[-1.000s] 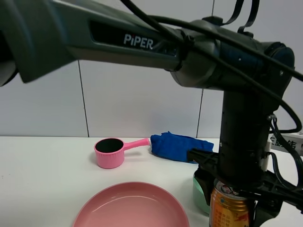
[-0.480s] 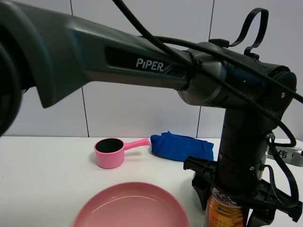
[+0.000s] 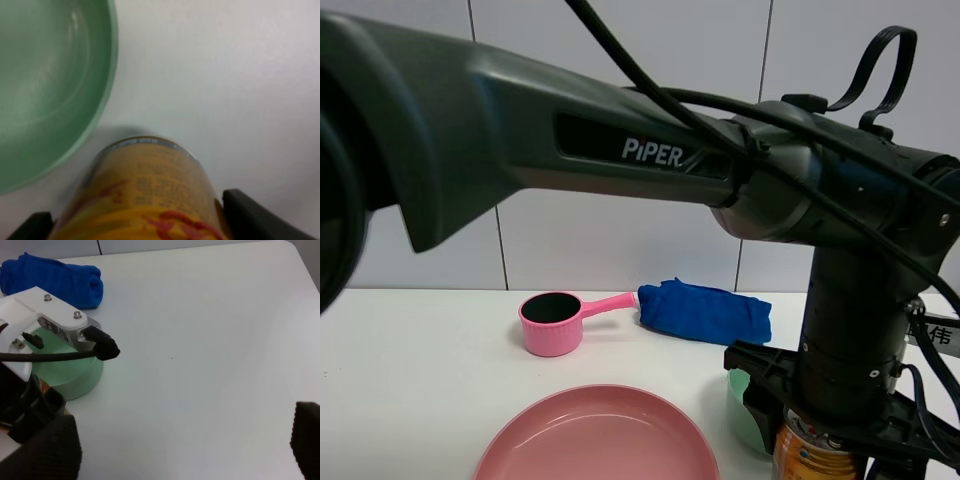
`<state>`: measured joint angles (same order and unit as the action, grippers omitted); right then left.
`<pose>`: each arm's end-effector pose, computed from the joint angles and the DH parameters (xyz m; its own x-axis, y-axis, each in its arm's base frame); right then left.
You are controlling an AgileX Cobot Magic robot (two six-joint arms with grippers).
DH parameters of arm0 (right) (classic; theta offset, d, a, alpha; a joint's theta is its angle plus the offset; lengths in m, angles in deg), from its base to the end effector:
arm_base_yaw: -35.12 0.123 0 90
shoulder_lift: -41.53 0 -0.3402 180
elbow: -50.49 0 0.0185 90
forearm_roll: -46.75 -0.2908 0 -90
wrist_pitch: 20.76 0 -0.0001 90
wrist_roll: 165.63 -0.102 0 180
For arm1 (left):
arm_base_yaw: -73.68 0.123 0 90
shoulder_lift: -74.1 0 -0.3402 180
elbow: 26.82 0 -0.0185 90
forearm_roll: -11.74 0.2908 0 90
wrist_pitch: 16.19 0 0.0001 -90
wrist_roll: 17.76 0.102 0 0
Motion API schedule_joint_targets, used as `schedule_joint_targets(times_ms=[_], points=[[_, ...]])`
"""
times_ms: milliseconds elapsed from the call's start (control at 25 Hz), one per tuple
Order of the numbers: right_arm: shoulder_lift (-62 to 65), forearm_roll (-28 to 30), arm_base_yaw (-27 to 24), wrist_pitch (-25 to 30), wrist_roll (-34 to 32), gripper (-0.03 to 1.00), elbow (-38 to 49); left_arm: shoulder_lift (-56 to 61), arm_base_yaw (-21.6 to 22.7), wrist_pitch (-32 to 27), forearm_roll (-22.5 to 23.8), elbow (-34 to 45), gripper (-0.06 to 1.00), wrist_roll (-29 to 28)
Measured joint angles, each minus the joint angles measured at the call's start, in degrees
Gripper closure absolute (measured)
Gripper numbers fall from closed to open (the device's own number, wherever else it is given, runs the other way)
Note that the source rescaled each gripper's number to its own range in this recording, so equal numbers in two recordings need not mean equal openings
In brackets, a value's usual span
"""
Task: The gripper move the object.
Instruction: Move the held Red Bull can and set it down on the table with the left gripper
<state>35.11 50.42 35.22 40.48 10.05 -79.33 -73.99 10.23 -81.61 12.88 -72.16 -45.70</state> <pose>-0.0154 -0.0058 0.2890 -0.4636 0.0437 -0.8849 0.0686 0.9976 0.0133 0.2686 -0.5335 0.1569 -0.7999 0.5692 -0.1901 0.5903 0.8033 -0.0789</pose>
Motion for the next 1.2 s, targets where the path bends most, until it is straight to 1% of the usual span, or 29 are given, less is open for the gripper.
schedule_joint_targets(times_ms=[200,520,960,1200], points=[[0.0,0.0,0.0,0.0,0.0,-0.03,0.0,-0.2,-0.1,0.5,2.0,0.0,0.94,-0.1],[0.0,0.0,0.0,0.0,0.0,-0.03,0.0,-1.0,-0.1,0.7,3.2,0.0,0.94,-0.1],[0.0,0.0,0.0,0.0,0.0,-0.03,0.0,-1.2,-0.1,0.6,3.5,0.0,0.94,0.1],[0.0,0.0,0.0,0.0,0.0,-0.03,0.0,-1.2,-0.1,0.3,4.6,0.0,0.94,0.7]])
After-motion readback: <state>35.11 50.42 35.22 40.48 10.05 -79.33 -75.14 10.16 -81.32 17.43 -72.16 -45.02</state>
